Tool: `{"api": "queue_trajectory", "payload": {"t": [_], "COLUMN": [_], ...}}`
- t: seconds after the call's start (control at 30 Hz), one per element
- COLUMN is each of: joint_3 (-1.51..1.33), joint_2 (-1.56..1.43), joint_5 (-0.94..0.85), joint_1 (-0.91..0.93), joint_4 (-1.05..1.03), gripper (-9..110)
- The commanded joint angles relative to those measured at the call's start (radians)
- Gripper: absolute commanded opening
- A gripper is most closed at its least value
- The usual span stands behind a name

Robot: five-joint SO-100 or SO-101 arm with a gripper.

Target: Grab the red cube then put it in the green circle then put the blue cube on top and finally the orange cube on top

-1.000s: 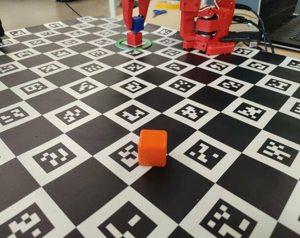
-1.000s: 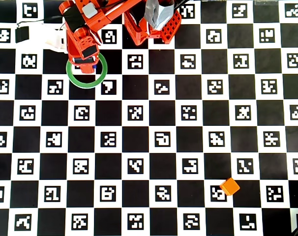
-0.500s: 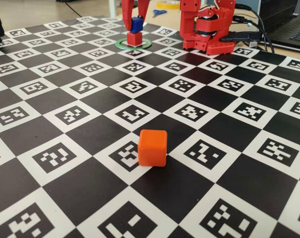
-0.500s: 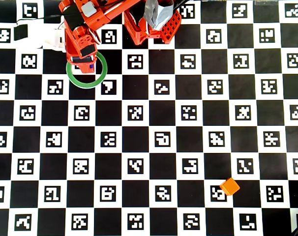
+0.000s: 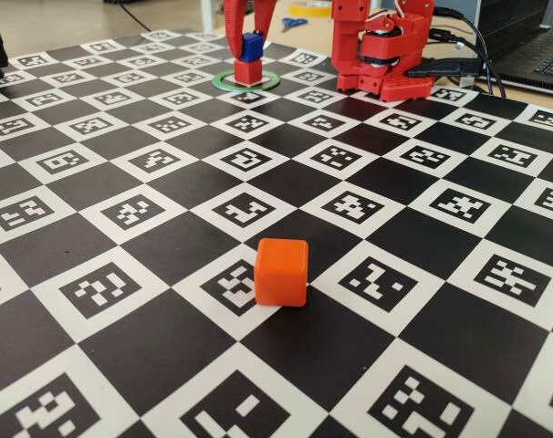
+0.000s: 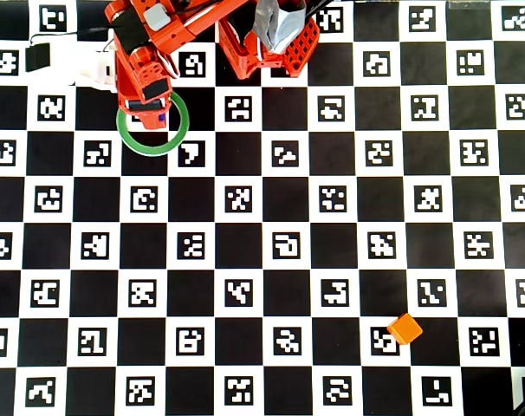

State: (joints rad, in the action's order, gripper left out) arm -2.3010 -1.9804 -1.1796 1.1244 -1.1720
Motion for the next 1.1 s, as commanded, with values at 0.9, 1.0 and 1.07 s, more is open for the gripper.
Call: {"api": "queue_trajectory", "payload": {"t": [0.9,1.0,1.07], "joint_3": [0.428,0.511,0.566], "joint_2": [-0.089,-0.092,-0.092], "joint_5": [0.098,0.158,0.21], "joint_1": [-0.04,-0.094,-0.15], "joint_4": [-0.383,-0.46,-0.518], "gripper": [33,33,33]}}
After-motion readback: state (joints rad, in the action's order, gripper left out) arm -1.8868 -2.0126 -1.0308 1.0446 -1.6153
